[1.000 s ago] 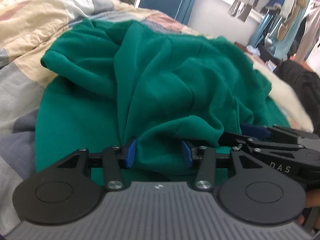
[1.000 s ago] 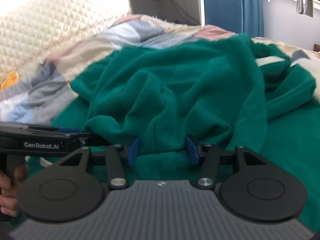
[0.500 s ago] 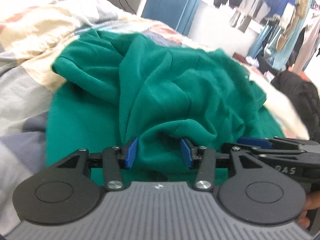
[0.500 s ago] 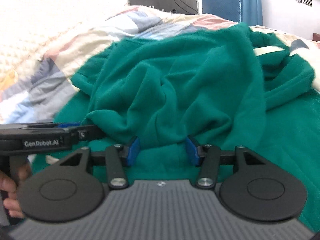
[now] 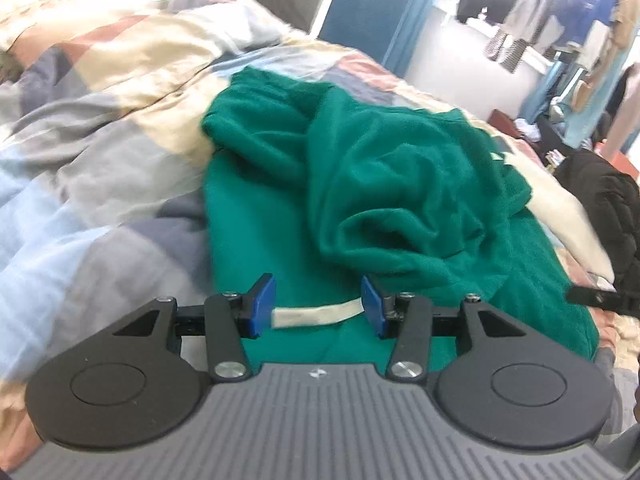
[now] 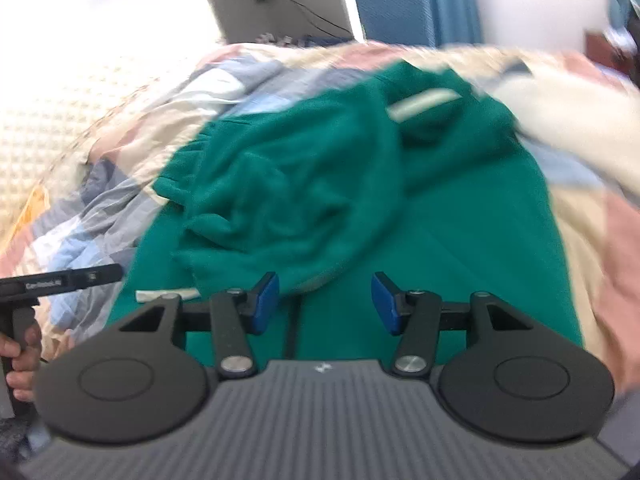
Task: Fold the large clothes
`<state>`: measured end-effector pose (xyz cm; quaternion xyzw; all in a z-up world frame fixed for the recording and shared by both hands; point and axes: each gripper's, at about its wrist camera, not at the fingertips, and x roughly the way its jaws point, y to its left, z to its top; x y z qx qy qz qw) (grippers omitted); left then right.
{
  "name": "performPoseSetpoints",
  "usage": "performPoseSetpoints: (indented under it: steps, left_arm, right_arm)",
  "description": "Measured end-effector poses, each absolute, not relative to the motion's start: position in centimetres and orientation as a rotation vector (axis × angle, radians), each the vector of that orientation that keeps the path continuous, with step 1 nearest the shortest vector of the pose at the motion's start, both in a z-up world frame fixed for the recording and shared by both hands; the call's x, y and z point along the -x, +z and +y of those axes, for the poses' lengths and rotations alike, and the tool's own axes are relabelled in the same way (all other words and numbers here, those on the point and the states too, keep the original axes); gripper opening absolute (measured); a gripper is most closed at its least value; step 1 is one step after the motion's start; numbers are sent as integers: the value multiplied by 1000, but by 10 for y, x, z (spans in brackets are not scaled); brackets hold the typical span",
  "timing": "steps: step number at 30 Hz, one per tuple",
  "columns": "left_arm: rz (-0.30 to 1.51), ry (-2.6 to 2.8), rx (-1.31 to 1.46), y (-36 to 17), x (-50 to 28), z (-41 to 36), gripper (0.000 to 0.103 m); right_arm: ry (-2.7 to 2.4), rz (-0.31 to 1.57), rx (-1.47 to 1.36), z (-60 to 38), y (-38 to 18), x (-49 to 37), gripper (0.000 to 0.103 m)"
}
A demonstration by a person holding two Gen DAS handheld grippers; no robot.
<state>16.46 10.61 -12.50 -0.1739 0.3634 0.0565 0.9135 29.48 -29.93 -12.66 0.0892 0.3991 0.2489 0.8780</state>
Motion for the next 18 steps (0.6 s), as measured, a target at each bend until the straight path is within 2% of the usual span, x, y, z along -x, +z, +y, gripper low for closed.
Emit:
performPoseSetpoints:
  steps: [7,11,14,18]
  left_arm:
    - [818,199,452,-125,-155,135,53]
    - [837,244,532,-126,-153,157,58]
    - [842,279,597,-130,-151,174,62]
    - [853,301,691,-142,-152,187,66]
  right_arm:
    - [369,918,-438,-355,-151,-304,56]
    - [257,941,-442,-363,-162,-311,56]
    - [245,968,-512,-378,-170,-315,68]
    - [231,959,-582,-391,-171,-317,70]
